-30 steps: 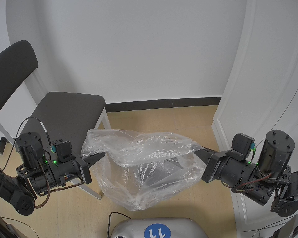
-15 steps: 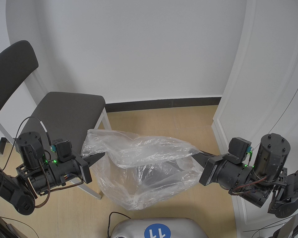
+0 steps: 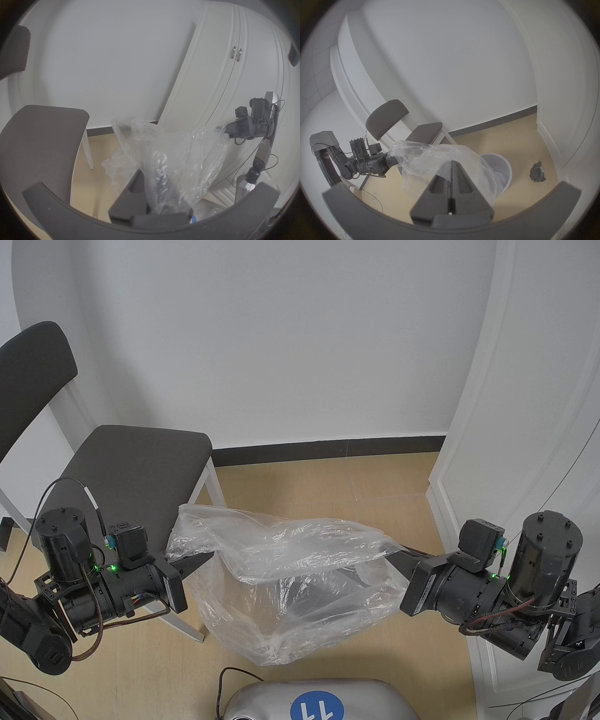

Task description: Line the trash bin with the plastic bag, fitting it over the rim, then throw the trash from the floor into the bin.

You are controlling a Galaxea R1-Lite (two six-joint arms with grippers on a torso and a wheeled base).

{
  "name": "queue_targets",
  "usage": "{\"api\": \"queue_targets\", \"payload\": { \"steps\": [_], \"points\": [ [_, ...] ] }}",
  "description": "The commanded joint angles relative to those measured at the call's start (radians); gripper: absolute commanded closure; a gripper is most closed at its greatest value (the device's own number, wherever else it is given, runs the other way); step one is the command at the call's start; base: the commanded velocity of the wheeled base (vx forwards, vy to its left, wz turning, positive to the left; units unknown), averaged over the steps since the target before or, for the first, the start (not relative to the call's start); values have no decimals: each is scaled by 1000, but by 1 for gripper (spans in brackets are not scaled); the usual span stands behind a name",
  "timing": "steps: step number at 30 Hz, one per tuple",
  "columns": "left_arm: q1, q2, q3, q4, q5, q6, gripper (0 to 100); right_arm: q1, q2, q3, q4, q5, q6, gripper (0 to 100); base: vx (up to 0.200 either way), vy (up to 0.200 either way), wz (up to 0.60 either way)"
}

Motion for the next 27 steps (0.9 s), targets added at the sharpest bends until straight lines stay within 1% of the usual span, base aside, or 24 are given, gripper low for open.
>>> {"api": "queue_targets", "payload": {
  "steps": [1,4,13,27],
  "points": [
    [2,8,-3,0,0,0,100,1,3,7,0,1,10,100,0,0,0],
    [2,7,-1,0,0,0,100,-1,0,7,-5,1,10,100,0,0,0],
    [0,2,-1,0,2,1,100,1,9,33,-95,-1,6,100,0,0,0],
    [0,-7,-1,0,0,1,100,1,12,20,-100,2,3,100,0,0,0]
  ]
}}
